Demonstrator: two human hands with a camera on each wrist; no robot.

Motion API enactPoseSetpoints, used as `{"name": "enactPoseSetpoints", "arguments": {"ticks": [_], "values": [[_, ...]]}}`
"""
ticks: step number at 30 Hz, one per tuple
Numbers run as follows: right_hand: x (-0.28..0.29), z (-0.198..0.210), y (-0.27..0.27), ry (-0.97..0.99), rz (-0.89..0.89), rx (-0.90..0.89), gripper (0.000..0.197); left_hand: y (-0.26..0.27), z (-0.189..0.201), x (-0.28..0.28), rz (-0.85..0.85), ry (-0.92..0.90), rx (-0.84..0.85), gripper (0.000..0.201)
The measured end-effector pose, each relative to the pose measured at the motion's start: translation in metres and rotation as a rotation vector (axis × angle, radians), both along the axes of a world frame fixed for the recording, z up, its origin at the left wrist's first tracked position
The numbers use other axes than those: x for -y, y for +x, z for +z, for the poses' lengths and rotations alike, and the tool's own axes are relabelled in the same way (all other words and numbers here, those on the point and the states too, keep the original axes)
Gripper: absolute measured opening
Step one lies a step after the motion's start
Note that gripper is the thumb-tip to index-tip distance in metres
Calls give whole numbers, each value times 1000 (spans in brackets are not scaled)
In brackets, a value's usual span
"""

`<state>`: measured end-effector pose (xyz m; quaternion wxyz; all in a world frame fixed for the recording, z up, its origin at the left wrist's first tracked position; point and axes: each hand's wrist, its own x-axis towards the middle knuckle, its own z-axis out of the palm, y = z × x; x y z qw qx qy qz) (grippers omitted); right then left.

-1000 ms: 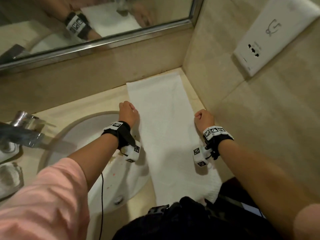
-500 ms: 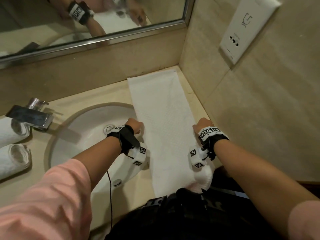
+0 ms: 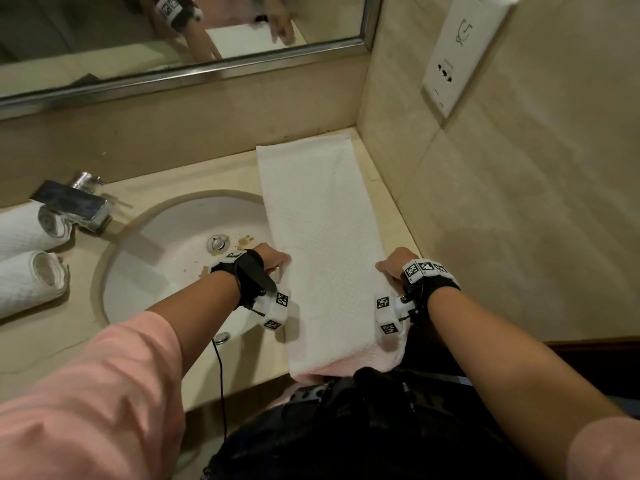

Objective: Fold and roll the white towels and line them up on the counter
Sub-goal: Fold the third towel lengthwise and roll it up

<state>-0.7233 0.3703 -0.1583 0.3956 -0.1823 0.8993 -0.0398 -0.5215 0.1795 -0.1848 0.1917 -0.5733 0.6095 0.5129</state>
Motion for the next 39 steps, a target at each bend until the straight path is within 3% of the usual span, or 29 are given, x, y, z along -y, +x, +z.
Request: {"name": "enactPoseSetpoints", "arguments": {"ticks": [3, 7, 12, 15, 18, 24, 26, 29, 32, 36, 39], "values": [[-5, 3, 1, -36, 19, 8, 34, -2, 4, -10, -119, -56, 65, 51], [-18, 1, 1, -177, -33, 15, 21, -3, 6, -22, -134, -122, 71, 52], [-31, -7, -6, -277, -76, -10, 24, 2, 13, -39, -201, -296, 108, 45], [-36, -10, -8, -302, -135, -63, 31, 3, 16, -47, -294, -314, 171, 29], [-35, -16, -3, -322, -181, -98, 25, 7, 17, -52, -317, -325, 206, 22], [-34, -28, 12, -425, -293, -199, 11, 16, 18, -58, -355, -321, 220, 49], [-35, -27, 14, -390, -284, -179, 7, 19, 20, -59, -366, -318, 214, 49], [-40, -23, 17, -298, -263, -139, 26, 25, 19, -60, -373, -301, 187, 49], [-54, -19, 34, -248, -223, -148, 10, 35, 19, -66, -366, -254, 156, 49], [-81, -28, 62, -229, -280, -177, 35, 49, 20, -77, -329, -204, 93, 44], [-97, -29, 81, -228, -324, -177, 9, 58, 22, -85, -323, -198, 79, 34]]}}
